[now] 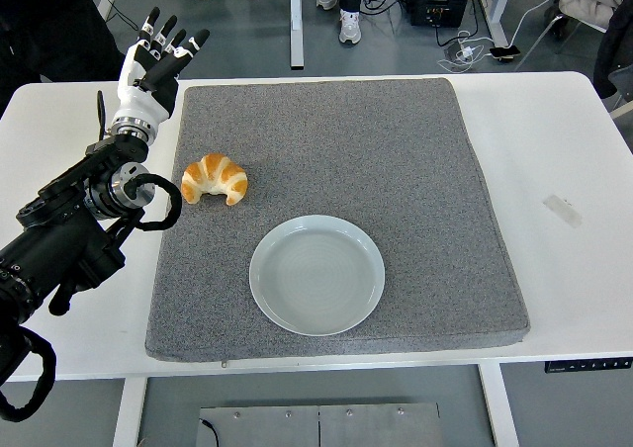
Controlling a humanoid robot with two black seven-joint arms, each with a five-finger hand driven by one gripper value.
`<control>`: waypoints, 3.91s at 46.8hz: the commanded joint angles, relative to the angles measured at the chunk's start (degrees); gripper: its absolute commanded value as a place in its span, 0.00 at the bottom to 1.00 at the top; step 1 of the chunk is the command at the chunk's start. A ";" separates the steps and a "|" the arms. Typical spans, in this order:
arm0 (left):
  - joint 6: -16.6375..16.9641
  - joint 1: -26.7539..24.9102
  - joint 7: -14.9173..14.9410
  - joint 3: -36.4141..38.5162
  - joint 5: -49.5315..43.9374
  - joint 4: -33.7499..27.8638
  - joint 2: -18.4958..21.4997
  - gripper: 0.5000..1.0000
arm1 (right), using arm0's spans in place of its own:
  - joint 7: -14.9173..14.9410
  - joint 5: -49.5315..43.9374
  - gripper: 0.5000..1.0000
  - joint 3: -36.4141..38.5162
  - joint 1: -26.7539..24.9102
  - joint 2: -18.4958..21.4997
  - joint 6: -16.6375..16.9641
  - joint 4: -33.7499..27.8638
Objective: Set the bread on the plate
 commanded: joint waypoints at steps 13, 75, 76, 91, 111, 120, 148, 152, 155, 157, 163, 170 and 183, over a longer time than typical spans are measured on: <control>0.00 -0.22 -0.17 0.55 0.09 0.00 0.00 0.94 | 0.00 0.00 1.00 -0.06 0.09 0.00 0.03 0.00; 0.00 -8.13 3.87 22.07 1.14 -6.24 17.48 0.94 | 0.00 0.00 1.00 0.03 0.00 0.00 0.03 0.00; 0.00 -8.48 4.05 23.04 1.14 -6.50 18.01 0.94 | 0.00 0.00 1.00 0.03 0.00 0.00 0.03 0.00; -0.35 -12.88 5.98 35.26 11.07 -10.45 20.30 0.95 | 0.00 0.00 1.00 0.03 0.00 0.00 0.03 0.00; 0.18 -17.19 6.95 47.57 16.96 -22.85 26.01 0.95 | 0.00 0.00 1.00 0.02 0.09 0.00 0.02 0.00; 3.42 -18.68 9.14 48.19 23.72 -28.65 28.47 0.95 | 0.00 0.00 1.00 0.03 0.00 0.00 0.03 0.00; 13.97 -18.95 17.76 53.63 48.95 -35.77 29.79 0.94 | 0.00 0.00 1.00 0.03 0.00 0.00 0.03 0.00; 14.85 -18.77 17.76 54.34 50.27 -35.77 29.71 0.94 | 0.00 0.00 1.00 -0.06 0.00 0.00 -0.06 0.00; 14.85 -18.77 17.76 54.86 51.15 -35.95 29.71 0.94 | 0.00 0.00 1.00 -0.06 0.09 0.00 0.03 0.00; 14.85 -18.77 17.76 55.39 51.94 -36.04 29.62 0.94 | 0.00 0.00 1.00 -0.06 0.00 0.00 0.03 0.00; 16.96 -18.42 17.85 56.62 54.40 -35.95 28.65 0.94 | 0.00 0.00 1.00 0.02 0.09 0.00 0.02 0.00; 21.61 -18.24 17.85 58.90 55.11 -35.86 27.25 0.94 | 0.00 0.00 1.00 0.02 0.00 0.00 0.03 0.00; 24.70 -18.15 17.67 61.11 55.20 -35.25 25.75 0.94 | 0.00 0.00 1.00 0.03 0.00 0.00 0.03 0.00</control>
